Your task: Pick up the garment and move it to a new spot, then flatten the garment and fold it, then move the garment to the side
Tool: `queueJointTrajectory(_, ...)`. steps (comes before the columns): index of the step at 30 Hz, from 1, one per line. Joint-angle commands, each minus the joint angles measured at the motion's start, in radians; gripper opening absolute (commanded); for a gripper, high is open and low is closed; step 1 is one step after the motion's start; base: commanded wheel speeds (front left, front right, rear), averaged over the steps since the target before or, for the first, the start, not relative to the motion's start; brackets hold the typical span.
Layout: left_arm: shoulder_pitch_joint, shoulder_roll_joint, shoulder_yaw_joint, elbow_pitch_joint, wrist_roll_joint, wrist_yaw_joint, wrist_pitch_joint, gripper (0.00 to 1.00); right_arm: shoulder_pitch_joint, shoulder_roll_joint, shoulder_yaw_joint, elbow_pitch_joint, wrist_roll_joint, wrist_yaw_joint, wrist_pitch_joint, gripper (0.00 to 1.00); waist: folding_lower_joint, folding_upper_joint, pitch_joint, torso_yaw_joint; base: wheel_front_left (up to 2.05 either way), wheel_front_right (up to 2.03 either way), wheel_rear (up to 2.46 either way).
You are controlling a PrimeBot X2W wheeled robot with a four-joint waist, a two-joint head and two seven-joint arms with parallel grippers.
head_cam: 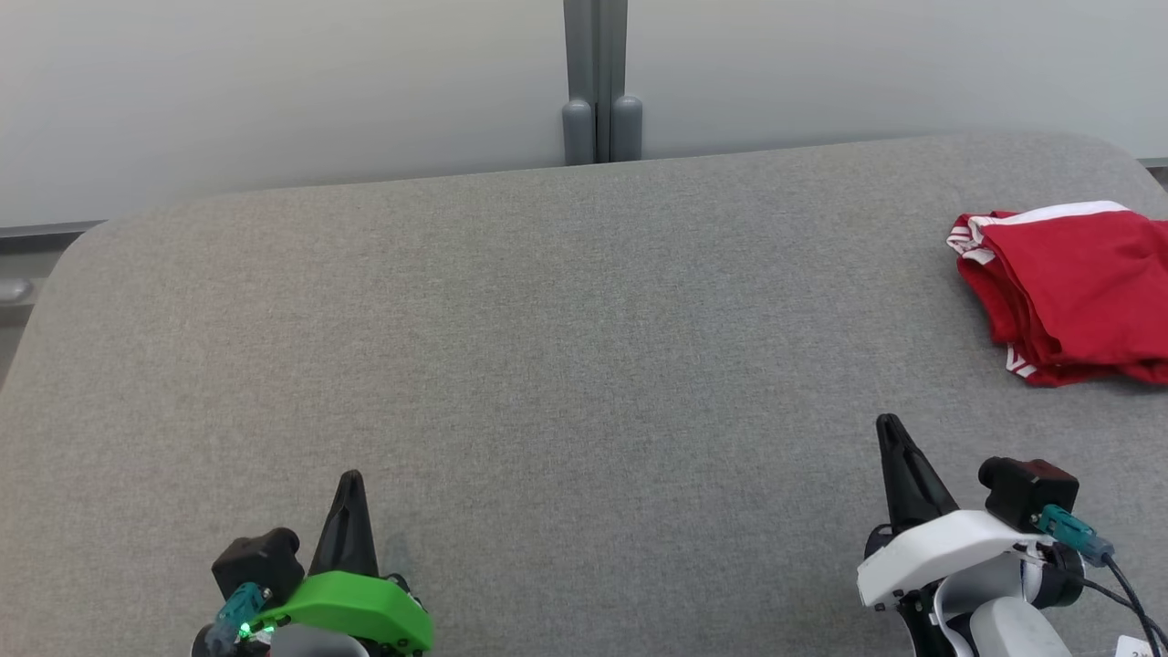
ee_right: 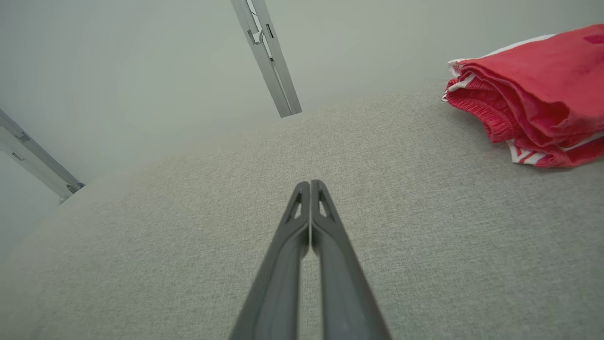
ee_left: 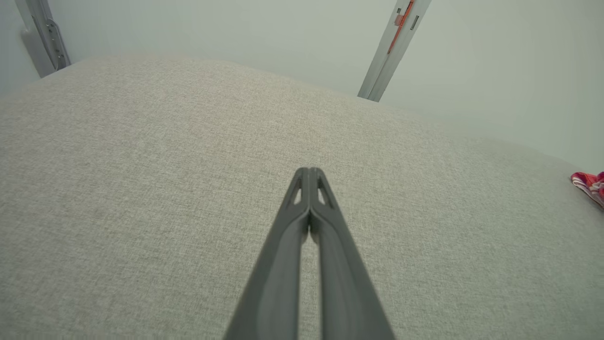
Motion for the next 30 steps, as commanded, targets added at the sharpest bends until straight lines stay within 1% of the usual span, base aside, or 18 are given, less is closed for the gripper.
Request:
queueJointTrajectory(1, -0.016, 0.002, 0.015, -0.02, -0.044, -0.011, 0.01, 0.0, -0.018, -0.002, -0.009, -0.018, 0.051, 0.0, 0.01, 0.0, 0.0, 0.0, 0.0, 0.0, 0.0, 0.0, 0.0)
queueJointTrajectory(14, -0.024, 0.003, 0.066, -0.035, -0.245, -0.048, 0.067, 0.0, -0.022, -0.003, -0.036, -0.027, 0.268, 0.0, 0.06, 0.0, 0.0, 0.0, -0.003, -0.001, 0.0, 0.0, 0.0)
queueJointTrajectory(30, -0.033, 0.004, 0.12, -0.051, -0.452, -0.086, 0.127, 0.0, -0.027, -0.004, -0.063, -0.035, 0.493, 0.0, 0.111, 0.0, 0.0, 0.0, -0.005, -0.001, 0.0, 0.0, 0.0)
